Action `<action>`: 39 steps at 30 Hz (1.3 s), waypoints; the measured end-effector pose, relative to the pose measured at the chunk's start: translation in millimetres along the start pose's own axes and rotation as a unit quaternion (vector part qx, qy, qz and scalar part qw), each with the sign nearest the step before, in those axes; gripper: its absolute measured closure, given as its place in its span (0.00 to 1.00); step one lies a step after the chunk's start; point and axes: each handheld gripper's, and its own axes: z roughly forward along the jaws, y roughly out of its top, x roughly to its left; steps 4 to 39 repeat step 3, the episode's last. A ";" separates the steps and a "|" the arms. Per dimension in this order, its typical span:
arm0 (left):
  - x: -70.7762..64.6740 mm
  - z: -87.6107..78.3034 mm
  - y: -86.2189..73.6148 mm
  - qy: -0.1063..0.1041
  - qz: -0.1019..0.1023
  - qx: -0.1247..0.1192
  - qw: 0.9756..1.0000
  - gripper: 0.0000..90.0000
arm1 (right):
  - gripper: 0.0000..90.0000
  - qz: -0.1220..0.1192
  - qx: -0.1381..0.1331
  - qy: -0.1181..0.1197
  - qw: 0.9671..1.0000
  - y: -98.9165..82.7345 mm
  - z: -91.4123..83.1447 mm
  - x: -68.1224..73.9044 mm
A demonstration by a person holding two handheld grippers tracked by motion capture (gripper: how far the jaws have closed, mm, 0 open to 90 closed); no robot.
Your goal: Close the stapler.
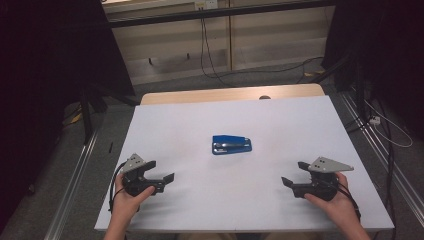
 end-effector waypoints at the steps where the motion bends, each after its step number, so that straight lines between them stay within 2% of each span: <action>1: -0.2 1.0 -0.6 -0.001 -0.002 -0.002 1.000 0.08 | 0.21 -0.001 0.000 -0.001 1.000 0.2 -0.1 0.1; 39: 0.2 1.6 -0.9 -0.002 -0.002 0.001 1.000 0.08 | 0.20 -0.003 -0.001 -0.002 1.000 0.6 -0.1 0.2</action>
